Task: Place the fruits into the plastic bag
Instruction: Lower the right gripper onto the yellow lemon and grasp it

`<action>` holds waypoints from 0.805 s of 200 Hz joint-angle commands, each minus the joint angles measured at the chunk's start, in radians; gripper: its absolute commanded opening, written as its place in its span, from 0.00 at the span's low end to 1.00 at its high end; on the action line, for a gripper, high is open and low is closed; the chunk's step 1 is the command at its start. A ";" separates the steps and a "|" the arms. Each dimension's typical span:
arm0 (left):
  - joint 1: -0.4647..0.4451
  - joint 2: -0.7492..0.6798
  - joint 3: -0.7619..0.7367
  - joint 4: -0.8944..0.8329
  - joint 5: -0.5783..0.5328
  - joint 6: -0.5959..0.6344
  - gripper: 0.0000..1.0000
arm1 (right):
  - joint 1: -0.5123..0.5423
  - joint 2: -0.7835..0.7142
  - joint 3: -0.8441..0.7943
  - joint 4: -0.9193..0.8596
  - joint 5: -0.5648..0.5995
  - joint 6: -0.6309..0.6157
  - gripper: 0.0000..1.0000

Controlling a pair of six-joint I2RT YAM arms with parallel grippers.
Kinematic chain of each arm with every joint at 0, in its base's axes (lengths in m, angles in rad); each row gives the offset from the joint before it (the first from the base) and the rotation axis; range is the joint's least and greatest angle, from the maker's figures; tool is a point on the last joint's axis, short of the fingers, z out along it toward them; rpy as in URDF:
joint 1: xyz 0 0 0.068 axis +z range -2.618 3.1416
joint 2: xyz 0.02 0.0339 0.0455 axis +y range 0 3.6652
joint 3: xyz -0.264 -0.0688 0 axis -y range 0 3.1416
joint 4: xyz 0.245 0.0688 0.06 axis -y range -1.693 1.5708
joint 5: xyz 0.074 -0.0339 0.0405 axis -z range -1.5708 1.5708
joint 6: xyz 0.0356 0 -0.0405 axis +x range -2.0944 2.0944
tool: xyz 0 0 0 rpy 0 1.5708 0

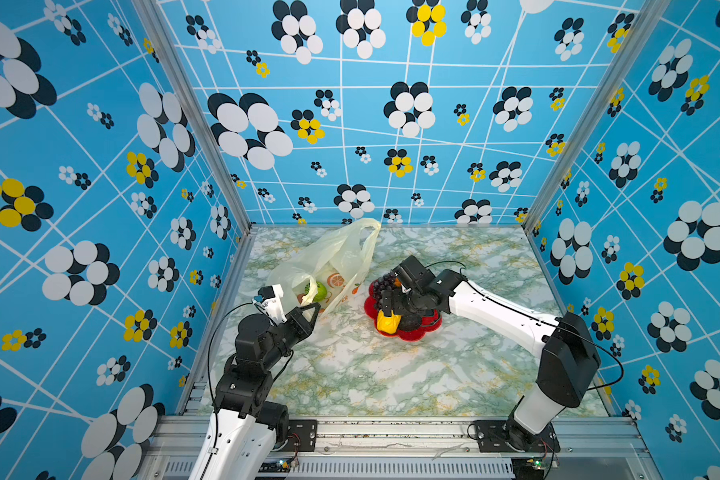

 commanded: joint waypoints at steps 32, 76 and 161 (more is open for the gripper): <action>0.011 -0.011 -0.005 0.005 0.000 0.033 0.00 | 0.028 0.075 0.011 0.023 0.015 0.055 0.98; 0.013 -0.010 -0.001 0.004 0.004 0.039 0.00 | 0.037 0.123 0.040 0.006 0.015 0.056 0.94; 0.014 -0.023 -0.005 -0.017 0.000 0.044 0.00 | 0.039 0.163 0.042 0.003 0.033 0.036 0.89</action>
